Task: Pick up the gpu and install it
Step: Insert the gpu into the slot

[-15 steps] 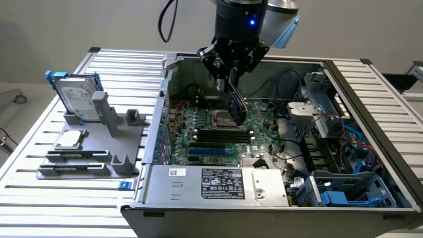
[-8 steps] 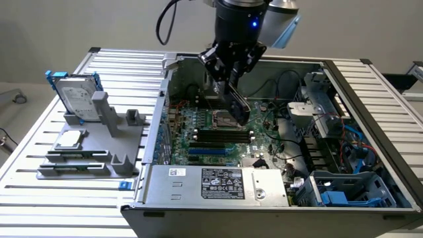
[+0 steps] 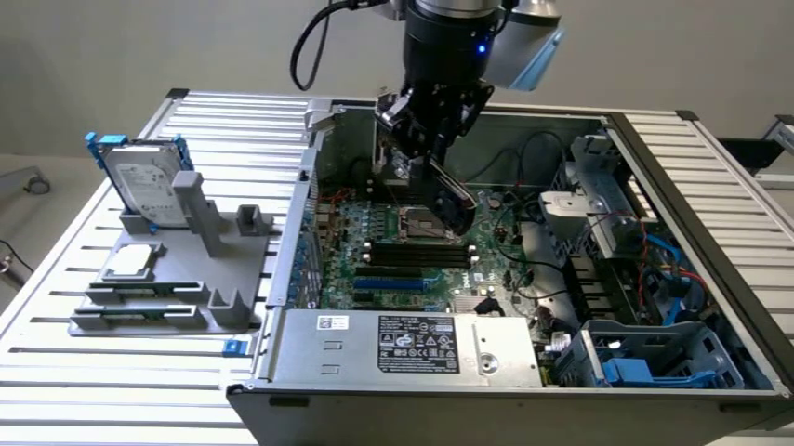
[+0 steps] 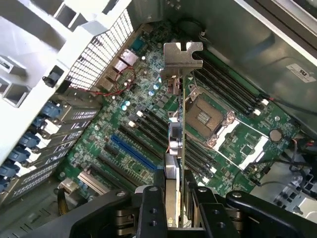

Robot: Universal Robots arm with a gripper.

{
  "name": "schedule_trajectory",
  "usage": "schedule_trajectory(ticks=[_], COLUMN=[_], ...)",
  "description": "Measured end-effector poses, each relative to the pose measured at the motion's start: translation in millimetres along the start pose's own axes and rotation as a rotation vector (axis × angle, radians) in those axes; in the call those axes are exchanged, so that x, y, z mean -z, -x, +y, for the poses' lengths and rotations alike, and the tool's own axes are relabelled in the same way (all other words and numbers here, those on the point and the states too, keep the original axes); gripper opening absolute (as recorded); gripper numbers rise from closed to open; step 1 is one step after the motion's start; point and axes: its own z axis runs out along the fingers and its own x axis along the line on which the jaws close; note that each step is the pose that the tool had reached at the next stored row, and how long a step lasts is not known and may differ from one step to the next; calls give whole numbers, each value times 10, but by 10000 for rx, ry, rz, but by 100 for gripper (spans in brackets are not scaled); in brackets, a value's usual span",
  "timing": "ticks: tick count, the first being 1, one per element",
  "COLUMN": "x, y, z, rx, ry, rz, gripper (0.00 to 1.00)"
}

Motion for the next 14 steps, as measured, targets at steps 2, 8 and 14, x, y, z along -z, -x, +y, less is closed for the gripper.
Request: schedule_trajectory(ticks=[2,8,14], x=[-10,-39,-69], y=[0,1,2], z=[0,0,0], rx=[365,1455,2543], ry=[0,-1,-1], rz=[13,53,92], gripper=[27,27,27])
